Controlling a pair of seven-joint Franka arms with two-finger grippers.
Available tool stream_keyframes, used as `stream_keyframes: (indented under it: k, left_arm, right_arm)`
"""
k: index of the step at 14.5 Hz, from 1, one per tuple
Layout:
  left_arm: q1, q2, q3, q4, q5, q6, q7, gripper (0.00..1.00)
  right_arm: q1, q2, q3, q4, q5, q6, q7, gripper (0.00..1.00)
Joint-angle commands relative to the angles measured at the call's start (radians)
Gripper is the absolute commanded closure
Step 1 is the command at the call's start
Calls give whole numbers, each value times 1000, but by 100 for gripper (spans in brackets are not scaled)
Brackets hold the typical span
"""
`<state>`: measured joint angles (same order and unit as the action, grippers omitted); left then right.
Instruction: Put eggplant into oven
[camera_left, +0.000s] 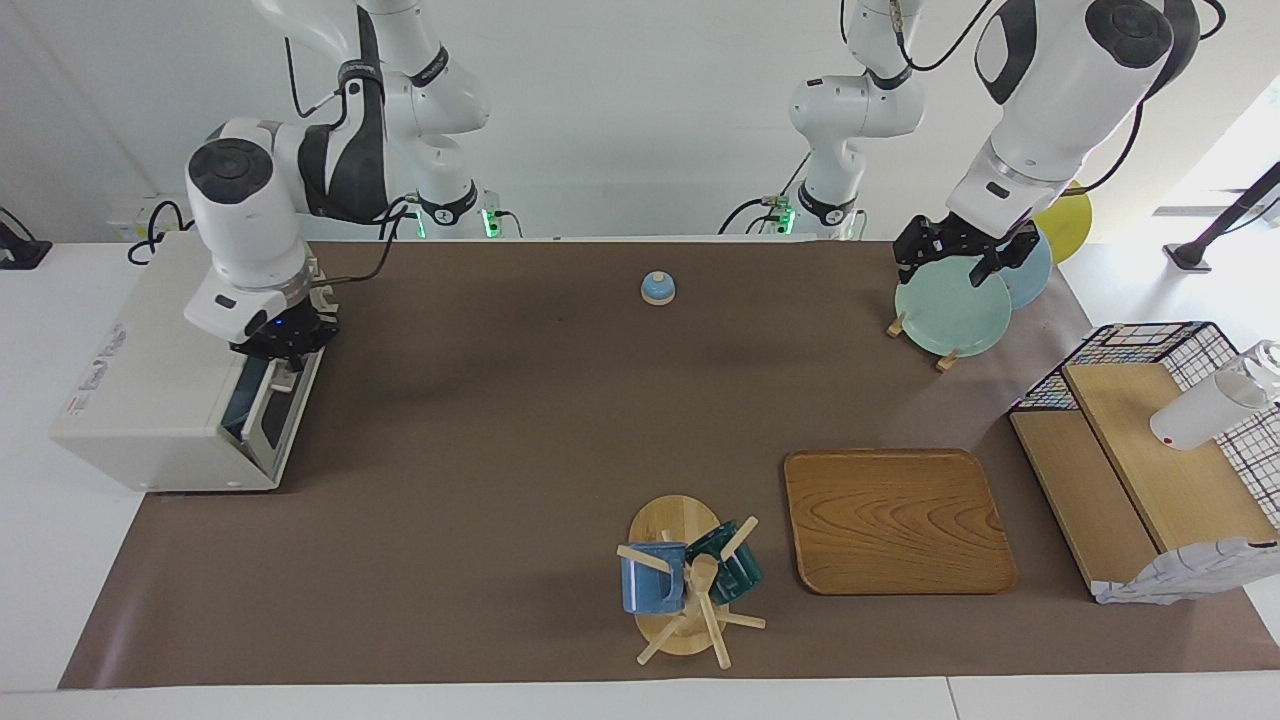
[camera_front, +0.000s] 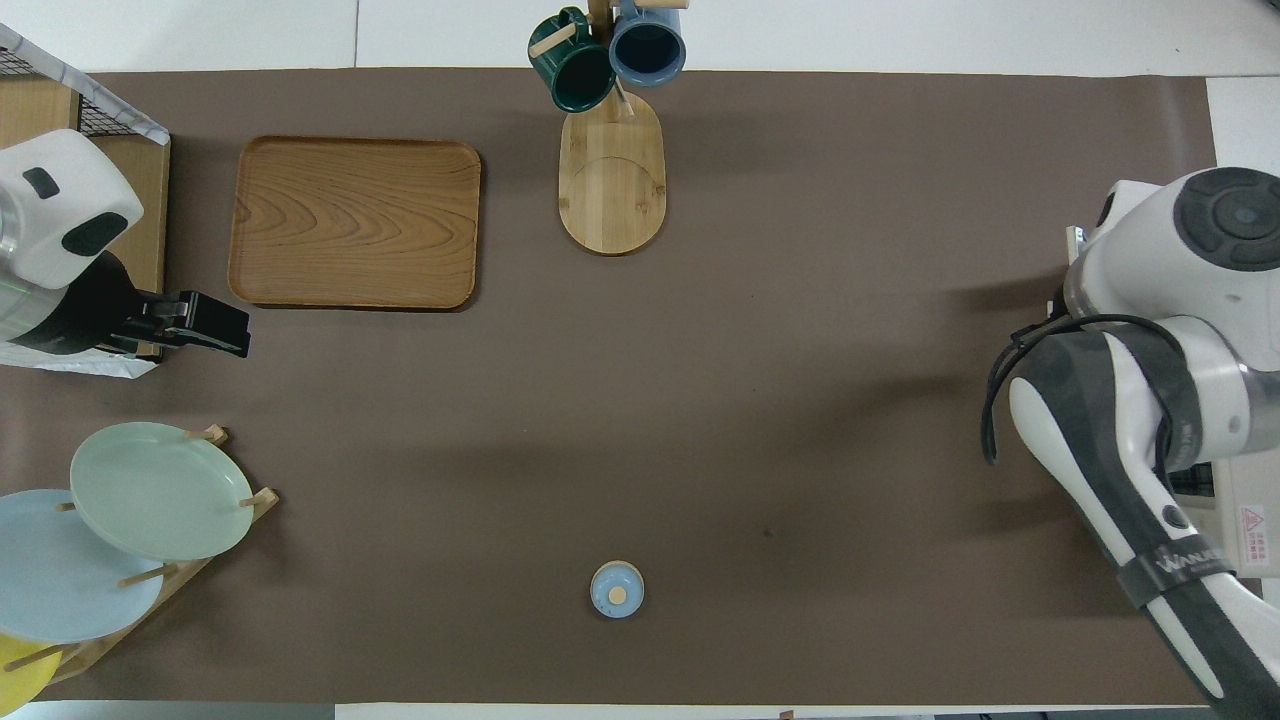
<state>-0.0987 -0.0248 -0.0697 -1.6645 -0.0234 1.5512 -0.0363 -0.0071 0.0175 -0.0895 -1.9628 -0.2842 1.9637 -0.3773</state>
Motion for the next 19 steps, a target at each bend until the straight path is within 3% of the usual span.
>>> stream_keyframes:
  k: [1, 4, 7, 8, 9, 10, 14, 19]
  left_arm:
    - [0, -3, 2, 11, 17, -13, 12, 0]
    - [0, -3, 2, 11, 16, -13, 12, 0]
    - [0, -3, 2, 11, 17, -13, 12, 0]
    - [0, -3, 2, 11, 16, -13, 12, 0]
    - [0, -4, 2, 11, 17, -13, 12, 0]
    - [0, -3, 2, 11, 16, -13, 12, 0]
    - [0, -3, 2, 11, 17, -13, 12, 0]
    - [0, -3, 2, 11, 16, -13, 12, 0]
  right_arm:
    - [-22, -19, 0, -2, -12, -63, -31, 100]
    - [-11, -5, 4, 181, 158, -247, 3, 97]
    - [-8, 31, 19, 350, 191, -386, 60, 92]
    - [-8, 47, 25, 376, 220, -400, 63, 72]
    - [-1, 55, 25, 377, 227, -398, 73, 12]
    - [-2, 56, 25, 380, 229, -399, 78, 0]
    - [53, 36, 11, 377, 229, -422, 193, 0]
    - [61, 6, 8, 349, 229, -437, 198, 0]
